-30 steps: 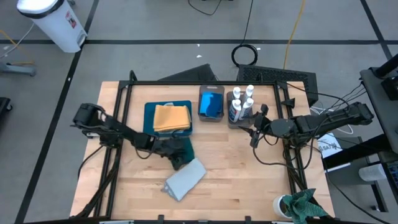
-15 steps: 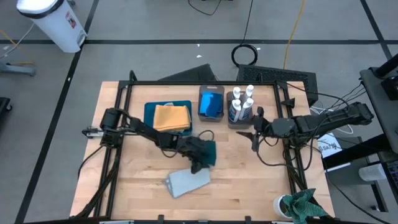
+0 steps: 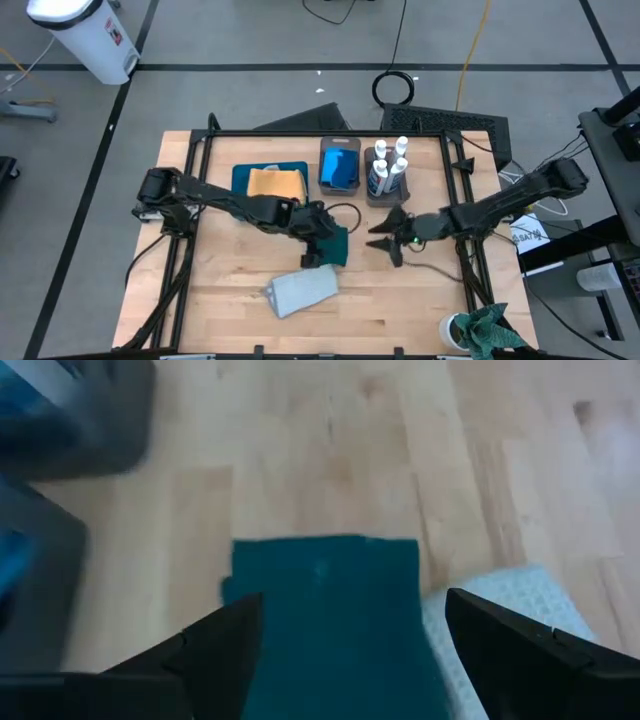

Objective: Pick & Place Kitchen Items
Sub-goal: Put the dark blue microfiber towel into the blue bin

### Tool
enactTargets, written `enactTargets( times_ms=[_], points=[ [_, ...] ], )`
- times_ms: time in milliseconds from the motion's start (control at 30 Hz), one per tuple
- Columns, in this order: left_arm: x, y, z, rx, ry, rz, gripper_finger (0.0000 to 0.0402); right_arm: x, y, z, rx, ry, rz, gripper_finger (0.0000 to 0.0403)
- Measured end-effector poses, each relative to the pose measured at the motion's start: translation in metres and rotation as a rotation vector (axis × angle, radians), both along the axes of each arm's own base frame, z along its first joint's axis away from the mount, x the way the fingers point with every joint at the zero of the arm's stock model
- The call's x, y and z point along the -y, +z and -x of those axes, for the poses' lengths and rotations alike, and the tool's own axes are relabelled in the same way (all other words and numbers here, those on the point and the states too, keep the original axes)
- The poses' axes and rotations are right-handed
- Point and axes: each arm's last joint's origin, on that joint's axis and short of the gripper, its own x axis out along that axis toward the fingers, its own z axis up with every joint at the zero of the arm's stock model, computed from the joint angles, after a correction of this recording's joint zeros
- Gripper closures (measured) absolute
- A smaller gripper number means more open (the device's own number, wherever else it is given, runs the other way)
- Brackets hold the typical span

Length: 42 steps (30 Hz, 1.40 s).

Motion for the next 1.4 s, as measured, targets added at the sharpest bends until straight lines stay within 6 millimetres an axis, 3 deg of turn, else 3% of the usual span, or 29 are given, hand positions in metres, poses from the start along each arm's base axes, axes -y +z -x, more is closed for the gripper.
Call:
enactTargets(
  times_ms=[200,500,733,867,1000,1200,1400],
  points=[
    [-0.005,0.016,0.035,0.122,-0.017,0.011,0.0085,-0.019,-0.02,-0.029,-0.071,0.056,0.079,0.0232],
    [-0.017,-0.021,0.09,0.239,0.176,0.075,0.0085,-0.028,-0.04,-0.091,-0.236,0.152,0.249,0.0232],
    [-0.019,-0.033,0.095,0.243,0.265,0.068,0.0085,-0.027,-0.045,-0.12,-0.359,0.274,0.287,0.0232],
    [-0.019,-0.033,0.094,0.248,0.267,0.069,0.0085,-0.023,-0.059,-0.116,-0.478,0.355,0.233,0.0232],
    [-0.019,-0.031,0.092,0.278,0.279,0.087,0.0085,-0.022,-0.061,-0.101,-0.643,0.396,0.216,0.0232],
    [-0.02,-0.027,0.09,0.327,0.306,0.076,0.0085,-0.024,-0.04,-0.067,-0.825,0.381,0.214,0.0232],
    [-0.021,-0.023,0.087,0.384,0.326,0.078,0.0085,-0.021,-0.007,-0.039,-0.87,0.174,0.136,0.0232]
  ],
)
